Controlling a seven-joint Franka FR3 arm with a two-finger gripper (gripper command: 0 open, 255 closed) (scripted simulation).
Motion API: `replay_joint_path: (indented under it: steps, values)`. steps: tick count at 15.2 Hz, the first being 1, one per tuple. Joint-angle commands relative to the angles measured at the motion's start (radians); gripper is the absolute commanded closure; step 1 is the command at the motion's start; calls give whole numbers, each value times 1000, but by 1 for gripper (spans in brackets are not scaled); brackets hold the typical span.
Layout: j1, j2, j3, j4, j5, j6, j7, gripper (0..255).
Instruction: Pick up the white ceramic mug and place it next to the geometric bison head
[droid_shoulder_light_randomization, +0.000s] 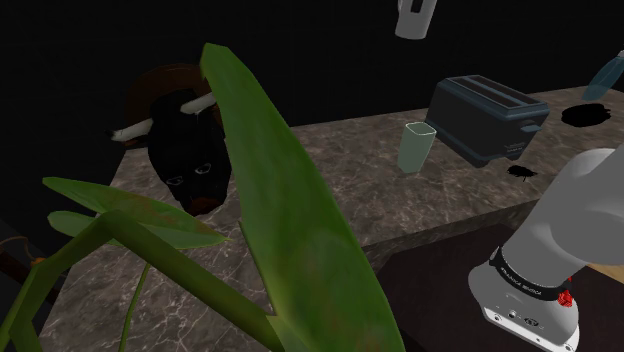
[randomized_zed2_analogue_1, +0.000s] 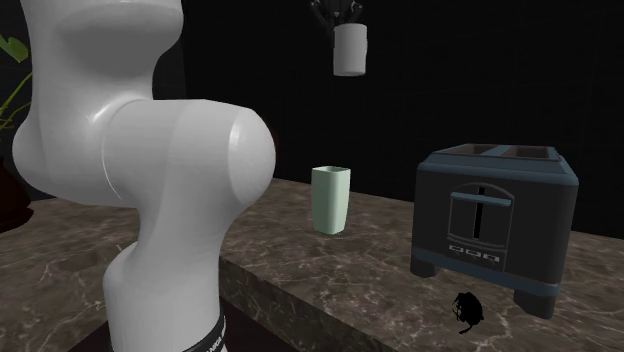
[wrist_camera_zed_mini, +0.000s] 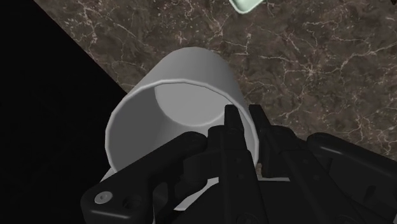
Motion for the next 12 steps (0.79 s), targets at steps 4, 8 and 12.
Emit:
replay_joint_path:
  steps: [4, 8, 12]
  values:
    - [46, -29, 85, -31, 5, -1, 133, 255]
    - [82, -30, 151, -34, 15, -1, 235, 255]
    - [118, -13, 215, -18, 26, -2, 336, 255]
